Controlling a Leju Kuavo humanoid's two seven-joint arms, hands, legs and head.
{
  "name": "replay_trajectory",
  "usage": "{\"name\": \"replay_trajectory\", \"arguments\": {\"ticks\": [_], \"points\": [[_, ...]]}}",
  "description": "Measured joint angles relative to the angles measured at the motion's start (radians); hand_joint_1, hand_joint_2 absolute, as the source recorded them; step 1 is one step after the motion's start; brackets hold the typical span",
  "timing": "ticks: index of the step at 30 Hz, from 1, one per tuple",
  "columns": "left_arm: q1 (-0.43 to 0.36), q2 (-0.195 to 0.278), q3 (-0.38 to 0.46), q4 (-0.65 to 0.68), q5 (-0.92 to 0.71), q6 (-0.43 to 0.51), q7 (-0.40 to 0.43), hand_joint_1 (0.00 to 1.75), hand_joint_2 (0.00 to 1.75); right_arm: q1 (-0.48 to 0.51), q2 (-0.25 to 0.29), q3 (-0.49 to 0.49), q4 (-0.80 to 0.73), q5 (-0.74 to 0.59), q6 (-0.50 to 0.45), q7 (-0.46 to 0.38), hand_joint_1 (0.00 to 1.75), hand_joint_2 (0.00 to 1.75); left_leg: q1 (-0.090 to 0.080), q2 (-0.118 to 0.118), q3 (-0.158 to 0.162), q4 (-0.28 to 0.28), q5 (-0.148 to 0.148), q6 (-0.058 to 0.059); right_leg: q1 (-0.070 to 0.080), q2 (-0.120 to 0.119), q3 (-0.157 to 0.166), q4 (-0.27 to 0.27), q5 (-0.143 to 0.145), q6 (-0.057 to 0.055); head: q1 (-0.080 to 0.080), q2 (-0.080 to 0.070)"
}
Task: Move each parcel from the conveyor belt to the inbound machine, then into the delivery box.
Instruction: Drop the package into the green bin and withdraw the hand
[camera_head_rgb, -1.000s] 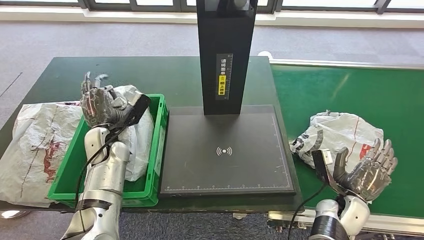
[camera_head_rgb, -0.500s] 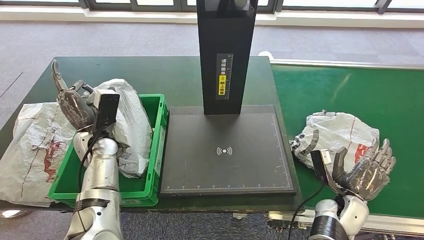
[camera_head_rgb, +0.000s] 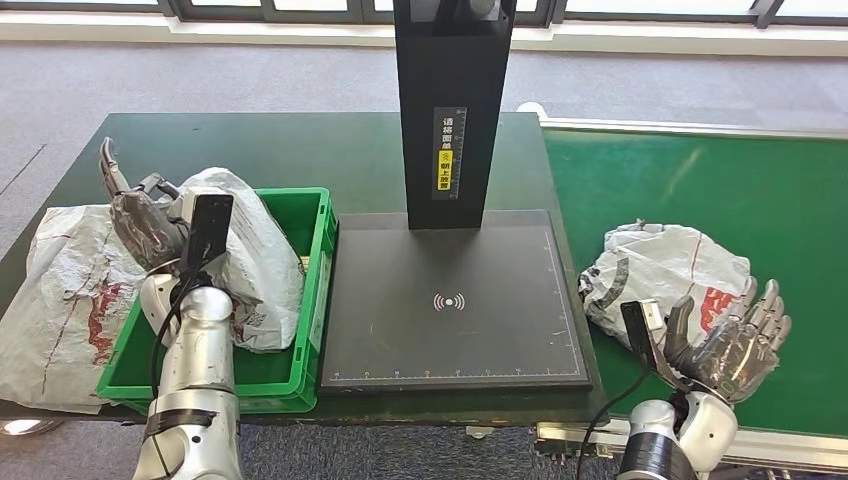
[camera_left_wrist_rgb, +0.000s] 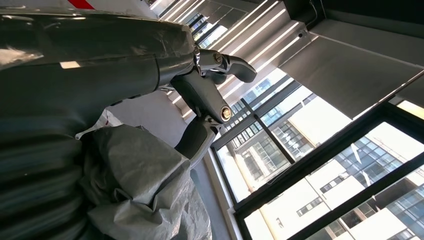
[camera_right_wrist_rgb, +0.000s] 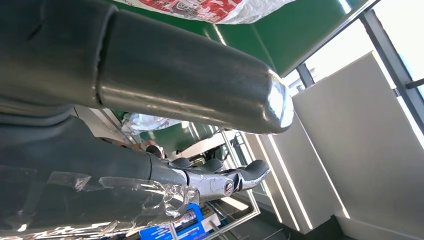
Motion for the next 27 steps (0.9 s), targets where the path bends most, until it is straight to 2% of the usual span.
{"name": "replay_trajectory", "arguments": {"ticks": [7, 11, 12, 14, 15, 16, 18, 19, 21, 23, 25, 27], "points": [[0.001, 0.000, -0.003, -0.001, 0.006, -0.004, -0.009, 0.00, 1.75, 0.001, 0.000, 0.000, 0.000, -0.002, 0.000, -0.002, 0.00, 0.00, 0.000, 0.000, 0.000, 0.000, 0.000, 0.000, 0.000, 0.000, 0.000, 0.000, 0.000, 0.000, 0.000, 0.000], [0.025, -0.011, -0.021, -0.073, 0.286, -0.015, -0.176, 0.00, 1.75, 0.003, 0.000, 0.000, 0.000, -0.007, 0.000, -0.014, 0.00, 0.00, 0.000, 0.002, 0.001, 0.000, -0.001, 0.000, 0.000, 0.002, -0.001, 0.000, 0.000, 0.000, 0.000, 0.000], [0.028, -0.013, -0.035, -0.085, 0.335, -0.041, -0.161, 0.00, 1.75, 0.005, -0.001, 0.000, 0.000, -0.008, 0.000, -0.015, 0.00, 0.00, 0.000, 0.003, 0.001, 0.000, -0.001, 0.000, 0.000, 0.003, -0.001, 0.000, 0.000, 0.000, 0.000, 0.000], [0.026, -0.011, -0.073, -0.076, 0.306, -0.096, -0.033, 0.00, 1.75, 0.008, -0.003, 0.000, 0.000, -0.019, 0.000, -0.022, 0.00, 0.00, 0.000, -0.001, 0.000, 0.000, -0.001, 0.000, 0.000, -0.001, 0.001, 0.000, -0.001, 0.001, 0.000, 0.000], [0.026, -0.010, -0.090, -0.074, 0.264, -0.097, 0.021, 0.00, 1.75, 0.009, -0.004, 0.000, 0.000, -0.025, 0.000, -0.030, 0.00, 0.00, 0.000, -0.002, -0.001, 0.000, -0.001, 0.001, 0.000, -0.003, 0.001, 0.000, -0.001, 0.001, 0.000, 0.000], [0.032, -0.012, -0.101, -0.083, 0.238, -0.077, 0.036, 0.00, 1.75, 0.010, -0.004, 0.000, 0.000, -0.028, 0.000, -0.036, 0.00, 0.00, 0.000, -0.002, -0.001, 0.000, -0.001, 0.001, 0.000, -0.003, 0.001, 0.000, -0.001, 0.001, 0.000, 0.000], [0.051, -0.015, -0.110, -0.121, 0.250, -0.043, -0.037, 0.00, 1.75, 0.012, -0.004, 0.000, 0.001, -0.022, 0.000, -0.037, 0.00, 0.00, 0.000, 0.003, 0.001, 0.000, -0.002, 0.000, -0.001, 0.002, 0.000, 0.000, 0.000, 0.000, 0.000, 0.000], [0.058, -0.012, -0.116, -0.134, 0.251, -0.054, -0.068, 0.00, 1.75, 0.015, -0.005, -0.001, 0.001, -0.018, 0.000, -0.032, 0.00, 0.00, -0.001, 0.005, 0.002, 0.000, -0.002, 0.000, -0.001, 0.004, 0.000, 0.000, 0.000, 0.000, 0.000, 0.000], [0.060, -0.003, -0.136, -0.135, 0.175, -0.081, -0.067, 0.00, 1.75, 0.021, -0.007, -0.001, 0.001, -0.021, 0.000, -0.034, 0.00, 0.00, -0.001, 0.003, 0.001, 0.000, -0.002, 0.001, 0.000, 0.003, 0.000, 0.000, -0.001, 0.001, 0.000, 0.000], [0.062, -0.006, -0.142, -0.147, 0.126, -0.048, -0.091, 0.00, 1.75, 0.023, -0.009, -0.002, 0.002, -0.029, 0.000, -0.049, 0.00, 0.00, 0.000, 0.001, 0.000, 0.000, -0.002, 0.001, 0.000, 0.000, 0.001, 0.000, -0.001, 0.001, 0.000, 0.000], [0.075, -0.015, -0.136, -0.192, 0.242, -0.009, -0.177, 0.00, 1.75, 0.022, -0.010, -0.002, 0.005, -0.026, 0.000, -0.054, 0.00, 0.00, 0.000, 0.002, 0.000, 0.000, -0.002, 0.000, 0.000, 0.002, 0.001, 0.000, -0.001, 0.001, 0.000, 0.000], [0.106, -0.020, -0.138, -0.267, 0.448, 0.000, -0.220, 0.00, 1.75, 0.022, -0.010, -0.002, 0.008, -0.018, 0.000, -0.050, 0.00, 0.00, 0.000, 0.006, 0.002, 0.000, -0.004, 0.000, -0.001, 0.006, 0.000, 0.000, -0.001, 0.001, 0.000, 0.000]]}}
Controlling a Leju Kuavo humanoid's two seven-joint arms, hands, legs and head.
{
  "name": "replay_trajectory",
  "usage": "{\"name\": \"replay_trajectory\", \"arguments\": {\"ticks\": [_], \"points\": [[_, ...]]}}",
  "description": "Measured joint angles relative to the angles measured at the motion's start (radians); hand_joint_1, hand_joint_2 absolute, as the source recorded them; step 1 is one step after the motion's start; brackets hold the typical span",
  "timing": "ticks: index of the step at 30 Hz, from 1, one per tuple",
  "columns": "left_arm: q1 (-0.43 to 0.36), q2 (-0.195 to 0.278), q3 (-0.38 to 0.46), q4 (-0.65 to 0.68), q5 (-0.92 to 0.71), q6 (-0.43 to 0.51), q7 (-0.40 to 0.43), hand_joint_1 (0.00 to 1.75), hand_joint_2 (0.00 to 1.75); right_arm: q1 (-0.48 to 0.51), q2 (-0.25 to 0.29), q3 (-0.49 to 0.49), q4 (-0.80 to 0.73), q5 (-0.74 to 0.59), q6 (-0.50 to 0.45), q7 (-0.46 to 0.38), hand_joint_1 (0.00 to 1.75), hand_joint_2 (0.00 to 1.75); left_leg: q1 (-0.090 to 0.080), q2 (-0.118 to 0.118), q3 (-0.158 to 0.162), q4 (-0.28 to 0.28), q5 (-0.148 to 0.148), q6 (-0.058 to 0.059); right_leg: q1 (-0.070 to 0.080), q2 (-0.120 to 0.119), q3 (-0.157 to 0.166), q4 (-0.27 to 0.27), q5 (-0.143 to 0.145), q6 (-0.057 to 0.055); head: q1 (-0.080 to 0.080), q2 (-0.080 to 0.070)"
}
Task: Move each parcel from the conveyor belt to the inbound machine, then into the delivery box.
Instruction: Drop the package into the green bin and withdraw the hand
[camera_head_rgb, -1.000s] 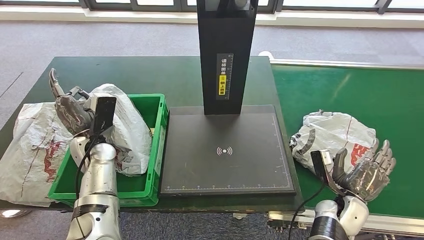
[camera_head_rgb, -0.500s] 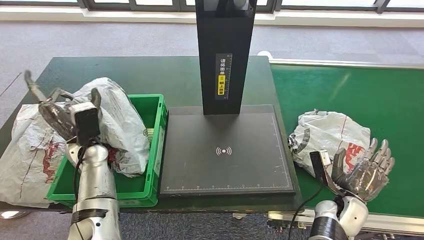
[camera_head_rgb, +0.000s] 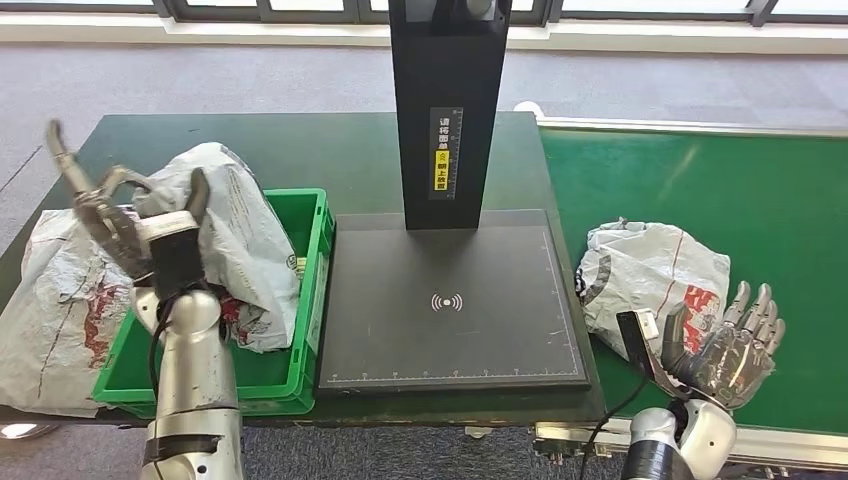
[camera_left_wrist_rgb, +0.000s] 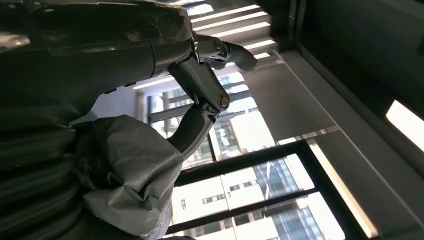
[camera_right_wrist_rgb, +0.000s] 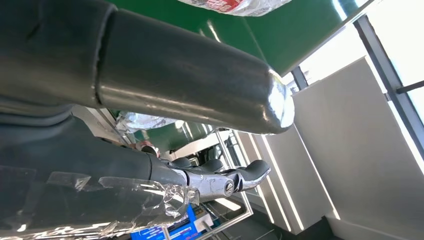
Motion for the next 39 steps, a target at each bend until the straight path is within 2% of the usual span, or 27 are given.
{"name": "replay_trajectory", "arguments": {"ticks": [2, 3, 5, 6, 7, 9, 11, 13, 16, 22, 23, 26, 27, 30, 32, 36, 39], "points": [[0.019, 0.001, -0.010, -0.040, 0.117, -0.030, 0.052, 0.00, 1.75, 0.003, -0.001, 0.000, 0.001, 0.004, 0.000, 0.008, 0.00, 0.00, 0.000, 0.000, 0.001, 0.001, -0.001, 0.000, 0.001, 0.000, 0.000, -0.001, -0.001, 0.001, 0.000, 0.000], [0.014, 0.004, -0.023, -0.027, 0.104, -0.070, 0.128, 0.00, 1.75, 0.004, -0.002, 0.000, 0.001, 0.000, 0.000, 0.011, 0.00, 0.00, 0.000, -0.003, 0.001, 0.001, 0.000, 0.001, 0.001, -0.003, 0.000, -0.001, -0.003, 0.001, 0.000, 0.000], [-0.008, 0.010, -0.063, 0.030, -0.062, -0.157, 0.310, 0.00, 1.75, 0.004, -0.005, 0.000, 0.002, -0.013, 0.000, 0.005, 0.00, 0.00, 0.000, -0.011, 0.000, 0.000, 0.001, 0.002, 0.001, -0.012, 0.004, -0.001, -0.005, 0.002, 0.000, 0.000], [-0.016, 0.011, -0.081, 0.055, -0.184, -0.166, 0.367, 0.00, 1.75, 0.003, -0.006, 0.000, 0.003, -0.019, 0.000, -0.001, 0.00, 0.00, 0.001, -0.012, -0.001, 0.000, 0.002, 0.002, 0.001, -0.014, 0.005, 0.000, -0.004, 0.000, 0.000, 0.000], [-0.016, 0.011, -0.091, 0.066, -0.299, -0.142, 0.370, 0.00, 1.75, 0.003, -0.006, 0.000, 0.005, -0.020, 0.000, -0.005, 0.00, 0.00, 0.001, -0.011, -0.001, -0.001, 0.002, 0.001, 0.001, -0.012, 0.004, 0.000, -0.002, 0.000, 0.000, 0.000], [-0.003, 0.008, -0.093, 0.048, -0.426, -0.065, 0.255, 0.00, 1.75, 0.003, -0.005, 0.000, 0.007, -0.013, 0.000, -0.002, 0.00, 0.00, 0.000, -0.004, -0.001, 0.000, 0.001, 0.001, 0.000, -0.005, 0.002, 0.000, 0.000, -0.001, 0.000, 0.000], [0.006, 0.011, -0.091, 0.028, -0.437, -0.042, 0.132, 0.00, 1.75, 0.004, -0.006, -0.001, 0.008, -0.006, 0.000, 0.003, 0.00, 0.00, -0.001, -0.001, 0.000, 0.000, 0.001, 0.001, -0.001, -0.002, 0.000, 0.000, 0.001, -0.001, 0.000, 0.000], [0.008, 0.011, -0.089, 0.025, -0.401, -0.037, 0.104, 0.00, 1.75, 0.004, -0.008, -0.001, 0.008, -0.009, 0.000, -0.004, 0.00, 0.00, -0.001, -0.003, 0.000, 0.000, 0.001, 0.001, 0.000, -0.003, 0.001, 0.000, 0.000, 0.000, 0.000, 0.000], [0.015, -0.001, -0.087, 0.015, -0.303, -0.030, 0.128, 0.00, 1.75, 0.005, -0.008, -0.002, 0.008, -0.009, 0.000, -0.013, 0.00, 0.00, -0.001, -0.002, -0.001, 0.000, 0.001, 0.001, 0.000, -0.002, 0.000, 0.000, 0.000, 0.000, 0.000, 0.000], [0.017, -0.003, -0.119, 0.027, -0.424, -0.058, 0.252, 0.00, 1.75, 0.005, -0.008, -0.005, 0.009, -0.017, 0.000, -0.026, 0.00, 0.00, 0.000, -0.003, -0.001, 0.000, 0.001, 0.001, 0.000, -0.003, 0.000, 0.000, 0.000, 0.000, 0.000, 0.000], [0.017, -0.002, -0.125, 0.029, -0.437, -0.053, 0.254, 0.00, 1.75, 0.005, -0.008, -0.006, 0.009, -0.020, 0.000, -0.028, 0.00, 0.00, 0.000, -0.003, -0.001, 0.000, 0.001, 0.001, 0.000, -0.003, 0.000, 0.000, 0.000, 0.000, 0.000, 0.000], [0.020, 0.000, -0.128, 0.027, -0.341, -0.015, 0.163, 0.00, 1.75, 0.006, -0.008, -0.007, 0.009, -0.022, 0.000, -0.031, 0.00, 0.00, 0.000, -0.002, -0.001, 0.000, 0.001, 0.001, 0.000, -0.002, 0.000, 0.000, 0.000, 0.000, 0.000, 0.000], [0.021, 0.002, -0.128, 0.027, -0.327, -0.017, 0.162, 0.00, 1.75, 0.006, -0.008, -0.007, 0.009, -0.022, 0.000, -0.030, 0.00, 0.00, 0.000, -0.002, -0.001, 0.000, 0.001, 0.001, 0.000, -0.002, 0.000, 0.000, 0.000, 0.000, 0.000, 0.000], [0.021, 0.006, -0.129, 0.040, -0.444, -0.058, 0.244, 0.00, 1.75, 0.006, -0.008, -0.007, 0.009, -0.024, 0.000, -0.029, 0.00, 0.00, 0.000, -0.003, -0.001, 0.000, 0.001, 0.001, 0.000, -0.004, 0.000, 0.000, 0.000, 0.000, 0.000, 0.000], [0.022, 0.008, -0.133, 0.050, -0.486, -0.050, 0.234, 0.00, 1.75, 0.007, -0.008, -0.008, 0.009, -0.030, 0.000, -0.030, 0.00, 0.00, 0.000, -0.004, -0.002, 0.000, 0.001, 0.001, 0.000, -0.004, 0.000, 0.000, 0.000, 0.000, 0.000, 0.000], [0.023, 0.010, -0.139, 0.064, -0.460, -0.035, 0.255, 0.00, 1.75, 0.007, -0.008, -0.008, 0.011, -0.028, 0.000, -0.026, 0.00, 0.00, 0.000, -0.002, -0.001, 0.000, 0.001, 0.001, 0.000, -0.002, 0.000, 0.000, 0.000, 0.000, 0.000, 0.000], [0.024, 0.018, -0.154, 0.083, -0.380, -0.075, 0.281, 0.00, 1.75, 0.007, -0.008, -0.008, 0.013, -0.030, 0.000, -0.024, 0.00, 0.00, 0.000, -0.002, -0.001, 0.000, 0.001, 0.001, 0.000, -0.003, 0.000, 0.000, 0.000, 0.000, 0.000, 0.000]]}}
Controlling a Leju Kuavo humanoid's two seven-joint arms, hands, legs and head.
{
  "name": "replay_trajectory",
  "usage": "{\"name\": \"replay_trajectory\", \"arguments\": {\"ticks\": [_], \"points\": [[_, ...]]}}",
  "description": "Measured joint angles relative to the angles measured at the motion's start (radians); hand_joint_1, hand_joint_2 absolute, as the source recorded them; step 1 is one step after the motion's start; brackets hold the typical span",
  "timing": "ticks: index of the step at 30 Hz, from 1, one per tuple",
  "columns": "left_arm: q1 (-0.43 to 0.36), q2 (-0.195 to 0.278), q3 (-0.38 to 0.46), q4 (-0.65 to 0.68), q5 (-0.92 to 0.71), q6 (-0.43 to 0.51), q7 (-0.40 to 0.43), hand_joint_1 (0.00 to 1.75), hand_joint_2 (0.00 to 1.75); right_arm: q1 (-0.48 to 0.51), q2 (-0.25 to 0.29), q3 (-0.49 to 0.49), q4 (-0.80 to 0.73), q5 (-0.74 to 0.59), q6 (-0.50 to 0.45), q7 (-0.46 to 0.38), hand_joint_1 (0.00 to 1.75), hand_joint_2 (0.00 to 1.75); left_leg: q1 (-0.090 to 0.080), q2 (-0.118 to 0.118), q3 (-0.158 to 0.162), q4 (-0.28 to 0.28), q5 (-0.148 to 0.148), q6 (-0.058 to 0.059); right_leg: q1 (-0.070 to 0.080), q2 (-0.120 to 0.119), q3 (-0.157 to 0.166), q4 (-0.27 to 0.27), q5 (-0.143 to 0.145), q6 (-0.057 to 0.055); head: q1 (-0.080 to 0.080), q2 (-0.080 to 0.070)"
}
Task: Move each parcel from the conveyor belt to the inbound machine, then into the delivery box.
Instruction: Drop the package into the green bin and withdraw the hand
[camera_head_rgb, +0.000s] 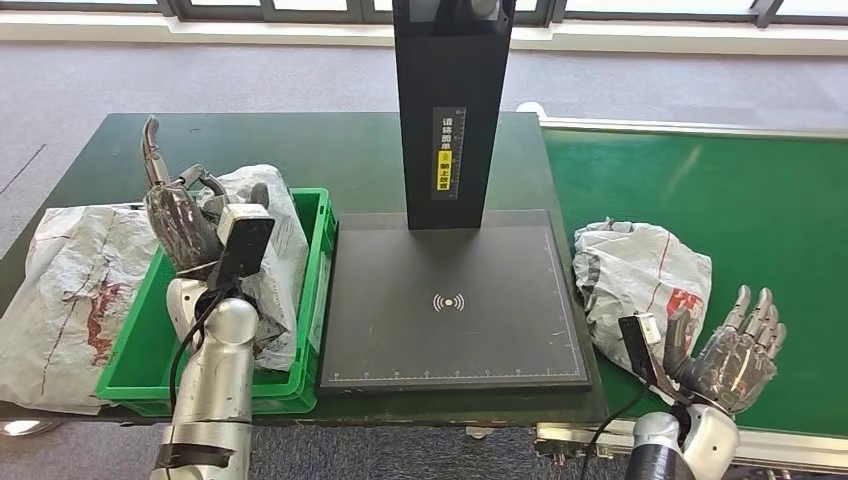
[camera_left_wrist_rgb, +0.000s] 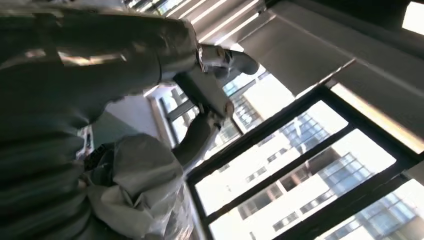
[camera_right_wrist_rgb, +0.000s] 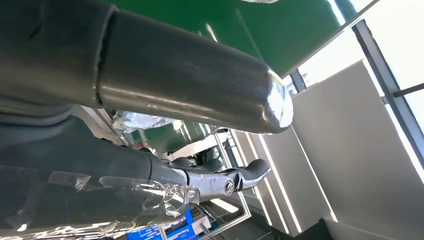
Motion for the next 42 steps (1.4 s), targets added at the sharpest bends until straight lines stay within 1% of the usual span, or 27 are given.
{"name": "replay_trajectory", "arguments": {"ticks": [2, 5, 8, 10, 13, 14, 16, 17, 19, 22, 25, 27, 28, 30, 31, 33, 37, 40, 42], "points": [[-0.001, 0.009, -0.005, 0.017, 0.036, -0.033, 0.016, 0.00, 1.75, 0.002, 0.000, 0.000, 0.002, -0.007, 0.000, -0.002, 0.00, 0.00, 0.000, 0.000, 0.000, 0.000, 0.000, 0.000, 0.000, 0.000, 0.000, 0.000, 0.000, 0.000, 0.000, 0.000], [-0.001, 0.014, 0.000, 0.029, 0.165, -0.033, -0.064, 0.00, 1.75, 0.008, 0.000, 0.000, 0.004, -0.015, 0.000, -0.006, 0.00, 0.00, 0.000, 0.000, 0.000, 0.000, 0.000, 0.000, 0.000, 0.000, -0.001, 0.000, 0.000, 0.000, 0.000, 0.000], [0.001, 0.020, 0.007, 0.033, 0.214, -0.033, -0.098, 0.00, 1.75, 0.012, 0.000, 0.000, 0.004, -0.017, 0.000, -0.010, 0.00, 0.00, 0.000, 0.000, -0.001, 0.000, 0.000, 0.000, 0.000, 0.000, 0.000, 0.000, 0.000, 0.000, 0.000, 0.000], [0.002, 0.023, 0.010, 0.034, 0.200, -0.039, -0.099, 0.00, 1.75, 0.012, 0.000, 0.000, 0.005, -0.018, 0.000, -0.012, 0.00, 0.00, 0.000, 0.000, -0.001, 0.000, 0.000, 0.000, 0.000, 0.000, -0.001, 0.000, 0.000, 0.000, 0.000, 0.000], [0.001, 0.027, 0.003, 0.048, 0.033, -0.071, -0.036, 0.00, 1.75, 0.012, 0.000, 0.000, 0.008, -0.023, 0.000, -0.016, 0.00, 0.00, 0.000, -0.001, -0.001, 0.000, 0.000, 0.000, 0.000, -0.001, 0.000, 0.000, 0.000, 0.000, 0.000, 0.000], [0.001, 0.027, 0.000, 0.053, -0.016, -0.070, -0.041, 0.00, 1.75, 0.012, 0.000, 0.000, 0.010, -0.028, 0.000, -0.019, 0.00, 0.00, 0.000, -0.001, -0.001, 0.000, 0.000, 0.000, 0.000, -0.001, 0.000, 0.000, 0.000, 0.000, 0.000, 0.000], [0.002, 0.026, -0.001, 0.056, -0.003, -0.056, -0.103, 0.00, 1.75, 0.012, 0.000, 0.000, 0.013, -0.034, 0.000, -0.023, 0.00, 0.00, 0.000, -0.001, -0.001, 0.000, 0.000, 0.000, 0.000, -0.001, 0.000, 0.000, 0.000, 0.000, 0.000, 0.000], [0.003, 0.026, -0.002, 0.057, 0.016, -0.057, -0.109, 0.00, 1.75, 0.013, 0.000, 0.000, 0.014, -0.034, 0.000, -0.024, 0.00, 0.00, 0.000, -0.001, -0.001, 0.000, 0.000, 0.000, 0.000, 0.000, 0.000, 0.000, 0.000, 0.000, 0.000, 0.000], [0.006, 0.027, -0.005, 0.056, 0.059, -0.051, -0.075, 0.00, 1.75, 0.014, 0.000, 0.000, 0.016, -0.044, 0.000, -0.033, 0.00, 0.00, 0.000, -0.001, -0.001, 0.000, 0.000, 0.000, 0.000, 0.000, 0.000, 0.000, 0.000, 0.000, 0.000, 0.000], [0.017, 0.027, -0.007, 0.048, 0.133, -0.021, -0.051, 0.00, 1.75, 0.014, 0.001, 0.009, 0.032, -0.107, 0.000, -0.076, 0.00, 0.00, 0.000, -0.001, -0.001, 0.000, 0.000, 0.000, 0.000, 0.000, 0.000, 0.000, 0.000, 0.000, 0.000, 0.000], [0.022, 0.026, -0.015, 0.047, 0.023, -0.035, -0.014, 0.00, 1.75, 0.014, 0.001, 0.044, 0.056, -0.167, 0.000, -0.111, 0.00, 0.00, 0.000, -0.001, -0.001, 0.000, 0.000, 0.000, 0.000, -0.001, 0.000, 0.000, 0.000, 0.000, 0.000, 0.000], [0.025, 0.024, -0.021, 0.047, -0.027, -0.035, -0.010, 0.00, 1.75, 0.014, 0.001, 0.068, 0.067, -0.179, 0.000, -0.119, 0.00, 0.00, 0.000, -0.001, -0.001, 0.000, 0.000, 0.000, 0.000, -0.001, 0.000, 0.000, 0.000, 0.000, 0.000, 0.000], [0.025, 0.023, -0.023, 0.047, -0.027, -0.031, -0.012, 0.00, 1.75, 0.014, 0.001, 0.076, 0.072, -0.186, 0.001, -0.122, 0.00, 0.00, 0.000, -0.001, -0.001, 0.000, 0.000, 0.000, 0.000, 0.000, 0.000, 0.000, 0.000, 0.000, 0.000, 0.000], [0.030, 0.023, -0.024, 0.043, 0.034, -0.007, -0.040, 0.00, 1.75, 0.016, 0.003, 0.094, 0.081, -0.231, 0.019, -0.135, 0.00, 0.00, 0.000, -0.001, -0.001, 0.000, 0.000, 0.000, 0.000, 0.000, 0.000, 0.000, 0.000, 0.000, 0.000, 0.000], [0.034, 0.023, -0.023, 0.037, 0.081, 0.009, -0.058, 0.00, 1.75, 0.021, 0.004, 0.114, 0.083, -0.274, 0.039, -0.144, 0.00, 0.00, 0.000, -0.001, -0.001, 0.000, 0.000, 0.000, 0.000, 0.000, 0.000, 0.001, 0.000, 0.000, 0.000, 0.000], [0.048, 0.023, -0.022, 0.017, 0.132, 0.030, -0.082, 0.00, 1.75, 0.042, 0.008, 0.193, 0.080, -0.372, 0.100, -0.155, 0.00, 0.00, 0.000, -0.001, -0.001, 0.000, 0.000, 0.000, 0.000, 0.000, 0.000, 0.001, 0.000, 0.000, 0.000, 0.000], [0.076, 0.012, -0.034, -0.026, 0.075, 0.024, -0.069, 0.00, 1.75, 0.088, 0.032, 0.418, 0.029, -0.487, 0.222, -0.135, 0.00, 0.00, 0.000, 0.000, -0.001, -0.001, 0.000, -0.001, 0.000, 0.000, -0.001, 0.001, -0.001, -0.001, 0.000, 0.000], [0.087, 0.004, -0.058, -0.047, 0.034, -0.005, -0.043, 0.00, 1.75, 0.087, 0.037, 0.563, -0.001, -0.584, 0.295, -0.129, 0.00, 0.00, 0.001, 0.000, -0.001, -0.001, 0.001, -0.001, 0.000, 0.000, -0.002, 0.001, 0.000, -0.001, 0.000, 0.000], [0.088, -0.001, -0.080, -0.049, 0.015, -0.027, -0.029, 0.00, 1.75, 0.076, 0.037, 0.643, -0.007, -0.635, 0.323, -0.131, 0.00, 0.00, 0.001, 0.000, -0.001, -0.001, 0.001, -0.001, 0.000, 0.000, -0.002, 0.001, 0.000, -0.001, 0.000, 0.000]]}}
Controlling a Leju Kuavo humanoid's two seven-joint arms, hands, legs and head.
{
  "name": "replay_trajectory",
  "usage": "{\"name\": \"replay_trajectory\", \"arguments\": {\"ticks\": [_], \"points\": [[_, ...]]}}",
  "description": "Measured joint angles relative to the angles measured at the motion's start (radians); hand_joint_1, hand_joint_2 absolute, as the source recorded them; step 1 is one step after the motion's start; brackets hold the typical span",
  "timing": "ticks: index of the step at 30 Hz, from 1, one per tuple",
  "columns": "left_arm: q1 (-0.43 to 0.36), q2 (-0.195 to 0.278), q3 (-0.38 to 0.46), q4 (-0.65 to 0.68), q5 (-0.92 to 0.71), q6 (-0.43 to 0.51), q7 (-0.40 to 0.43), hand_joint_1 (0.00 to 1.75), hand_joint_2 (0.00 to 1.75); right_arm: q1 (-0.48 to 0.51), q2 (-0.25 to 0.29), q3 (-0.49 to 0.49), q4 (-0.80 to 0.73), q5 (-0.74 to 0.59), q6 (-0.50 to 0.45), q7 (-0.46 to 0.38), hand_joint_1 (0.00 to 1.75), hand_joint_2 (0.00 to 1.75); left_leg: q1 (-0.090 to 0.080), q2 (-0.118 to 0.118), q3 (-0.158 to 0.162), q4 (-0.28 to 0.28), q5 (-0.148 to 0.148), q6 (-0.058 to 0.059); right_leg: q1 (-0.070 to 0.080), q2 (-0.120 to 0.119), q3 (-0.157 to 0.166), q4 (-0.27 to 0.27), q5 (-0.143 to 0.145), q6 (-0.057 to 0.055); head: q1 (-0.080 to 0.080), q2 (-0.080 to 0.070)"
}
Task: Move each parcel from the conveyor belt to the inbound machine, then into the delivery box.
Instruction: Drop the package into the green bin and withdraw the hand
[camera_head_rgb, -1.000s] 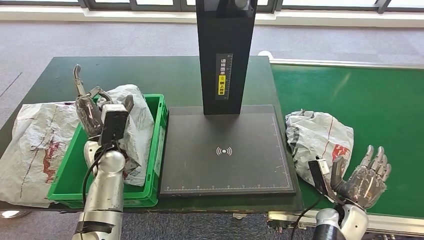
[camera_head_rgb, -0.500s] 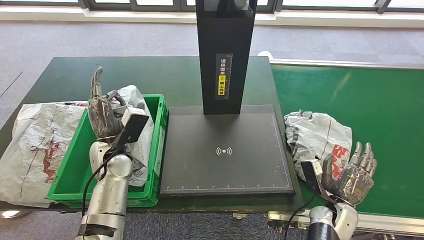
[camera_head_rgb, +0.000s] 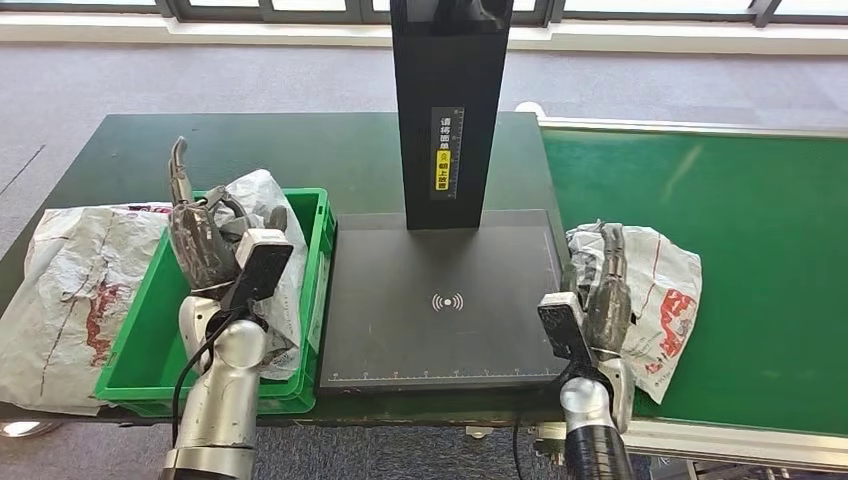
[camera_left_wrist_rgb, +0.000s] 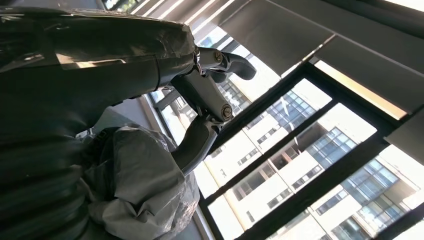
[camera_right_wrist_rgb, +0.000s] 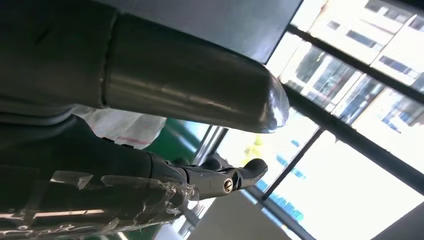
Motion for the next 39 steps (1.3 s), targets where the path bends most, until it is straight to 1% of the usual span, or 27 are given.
{"name": "replay_trajectory", "arguments": {"ticks": [3, 6, 9, 12, 15, 19, 22, 27, 32, 35, 39], "points": [[-0.002, -0.007, -0.033, 0.004, -0.001, -0.018, 0.006, 0.00, 1.75, -0.021, 0.002, 0.103, 0.004, -0.045, 0.003, 0.000, 0.00, 0.00, 0.000, 0.000, 0.000, 0.000, 0.000, 0.000, 0.000, 0.000, 0.000, 0.000, 0.000, 0.000, 0.000, 0.000], [-0.007, -0.011, -0.058, 0.015, 0.022, -0.055, 0.001, 0.00, 1.75, -0.044, 0.005, 0.178, 0.030, -0.094, -0.001, 0.000, 0.00, 0.00, 0.000, -0.001, 0.000, 0.000, 0.000, 0.000, 0.000, 0.000, 0.001, 0.000, 0.001, 0.000, 0.000, 0.000], [-0.017, -0.016, -0.083, 0.042, 0.041, -0.091, -0.013, 0.00, 1.75, -0.093, 0.015, 0.244, 0.091, -0.161, -0.015, 0.006, 0.00, 0.00, 0.000, -0.001, 0.000, 0.000, 0.000, 0.000, 0.000, 0.000, 0.000, 0.000, 0.001, 0.000, 0.000, 0.000], [-0.035, -0.022, -0.105, 0.084, 0.030, -0.101, -0.014, 0.00, 1.75, -0.153, 0.024, 0.311, 0.163, -0.225, -0.018, 0.012, 0.00, 0.00, 0.000, -0.001, 0.000, 0.000, 0.001, 0.000, 0.000, 0.000, 0.000, 0.000, 0.001, 0.000, 0.000, 0.000], [-0.047, -0.025, -0.117, 0.118, 0.021, -0.102, -0.012, 0.00, 1.75, -0.191, 0.024, 0.359, 0.212, -0.254, -0.019, 0.015, 0.00, 0.00, 0.000, -0.001, 0.000, 0.000, 0.001, 0.000, 0.000, -0.001, 0.001, 0.000, 0.001, 0.000, 0.000, 0.000], [-0.062, -0.026, -0.126, 0.149, 0.015, -0.106, -0.011, 0.00, 1.75, -0.216, 0.024, 0.400, 0.255, -0.271, -0.014, 0.013, 0.00, 0.00, 0.000, -0.001, 0.000, 0.000, 0.001, 0.000, 0.000, -0.001, 0.000, 0.000, 0.001, 0.000, 0.000, 0.000], [-0.077, -0.026, -0.132, 0.179, -0.006, -0.115, -0.007, 0.00, 1.75, -0.237, 0.025, 0.427, 0.287, -0.302, 0.022, 0.019, 0.00, 0.00, 0.000, -0.001, 0.000, 0.000, 0.001, 0.000, 0.000, -0.001, 0.000, 0.000, 0.001, 0.000, 0.000, 0.000], [-0.122, -0.031, -0.147, 0.273, -0.036, -0.117, -0.011, 0.00, 1.75, -0.277, 0.025, 0.484, 0.354, -0.375, 0.132, 0.041, 0.00, 0.00, 0.000, -0.001, 0.000, 0.000, 0.001, 0.000, 0.000, -0.001, 0.000, 0.000, 0.001, 0.000, 0.000, 0.000], [-0.159, -0.037, -0.151, 0.341, -0.043, -0.115, -0.014, 0.00, 1.75, -0.303, 0.025, 0.515, 0.404, -0.397, 0.187, 0.050, 0.00, 0.00, 0.000, -0.001, 0.000, 0.000, 0.001, 0.000, 0.000, 0.000, 0.000, 0.000, 0.001, 0.000, 0.000, 0.000], [-0.171, -0.039, -0.152, 0.367, -0.056, -0.115, -0.008, 0.00, 1.75, -0.319, 0.025, 0.551, 0.433, -0.410, 0.230, 0.089, 0.00, 0.00, 0.000, -0.001, 0.000, 0.000, 0.001, 0.000, 0.000, 0.000, 0.000, 0.000, 0.001, 0.000, 0.000, 0.000], [-0.182, -0.043, -0.154, 0.388, -0.073, -0.115, 0.001, 0.00, 1.75, -0.329, 0.025, 0.649, 0.456, -0.471, 0.240, 0.141, 0.00, 0.00, 0.000, -0.001, 0.000, 0.000, 0.001, -0.001, 0.000, 0.000, 0.000, 0.000, 0.001, 0.000, 0.000, 0.000]]}}
